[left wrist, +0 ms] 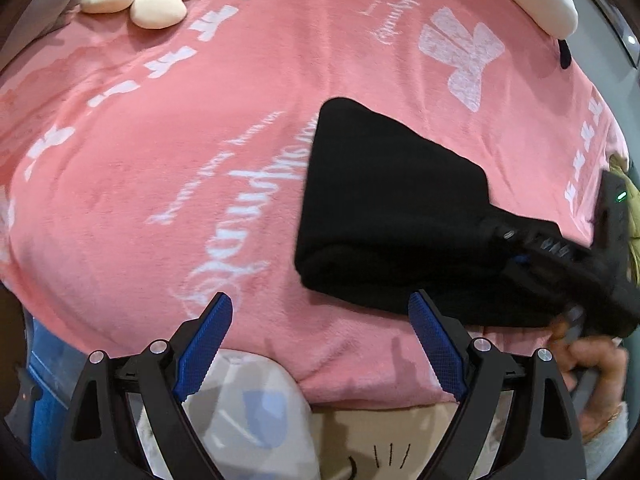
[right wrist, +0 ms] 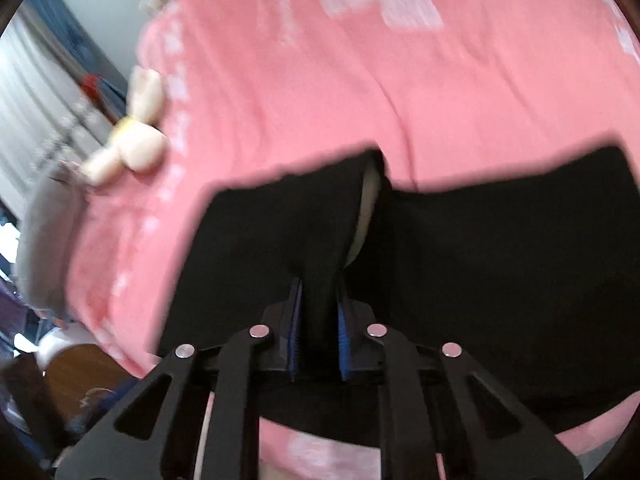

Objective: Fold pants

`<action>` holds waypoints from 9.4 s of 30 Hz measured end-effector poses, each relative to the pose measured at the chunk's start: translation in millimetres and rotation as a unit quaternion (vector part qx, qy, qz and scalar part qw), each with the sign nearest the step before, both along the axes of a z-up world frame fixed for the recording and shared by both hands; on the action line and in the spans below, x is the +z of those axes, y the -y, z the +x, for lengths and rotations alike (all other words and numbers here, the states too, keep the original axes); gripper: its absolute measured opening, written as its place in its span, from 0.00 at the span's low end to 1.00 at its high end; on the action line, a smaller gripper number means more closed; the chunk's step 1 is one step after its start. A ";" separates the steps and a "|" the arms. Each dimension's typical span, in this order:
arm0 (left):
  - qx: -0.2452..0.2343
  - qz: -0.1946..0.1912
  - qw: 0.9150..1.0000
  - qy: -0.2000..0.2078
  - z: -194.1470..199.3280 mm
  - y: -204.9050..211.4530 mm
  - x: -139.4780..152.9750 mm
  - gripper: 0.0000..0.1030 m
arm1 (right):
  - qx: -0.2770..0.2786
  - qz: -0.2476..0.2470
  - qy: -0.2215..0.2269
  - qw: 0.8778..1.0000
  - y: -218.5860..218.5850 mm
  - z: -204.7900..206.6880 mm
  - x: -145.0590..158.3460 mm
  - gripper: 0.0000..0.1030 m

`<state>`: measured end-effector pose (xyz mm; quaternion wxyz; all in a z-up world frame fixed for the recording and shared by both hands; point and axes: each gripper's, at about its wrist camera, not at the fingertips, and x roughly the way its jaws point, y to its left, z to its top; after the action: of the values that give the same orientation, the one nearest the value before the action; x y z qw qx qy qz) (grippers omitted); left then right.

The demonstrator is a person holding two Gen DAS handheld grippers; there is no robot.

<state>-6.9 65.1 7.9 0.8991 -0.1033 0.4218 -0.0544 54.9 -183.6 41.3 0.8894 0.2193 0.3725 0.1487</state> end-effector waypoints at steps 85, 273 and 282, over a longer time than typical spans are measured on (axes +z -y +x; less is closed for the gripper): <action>-0.049 0.083 0.994 -0.057 6.8 65.4 -3.8 0.95 | -0.132 -0.206 0.085 0.966 87.7 -76.0 70.2 0.33; -0.073 0.117 0.990 -0.038 40.0 59.4 4.3 0.69 | -0.087 -0.085 -0.002 0.993 80.3 -61.2 -3.7 0.43; -0.073 0.099 0.991 -0.048 19.4 52.3 5.5 0.69 | -0.051 -0.118 -0.052 0.990 65.0 -105.7 -33.1 0.13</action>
<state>12.5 12.8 13.4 0.8771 0.0146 0.4745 -0.0728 -50.8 -248.6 8.2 0.8950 0.1386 0.4215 0.0463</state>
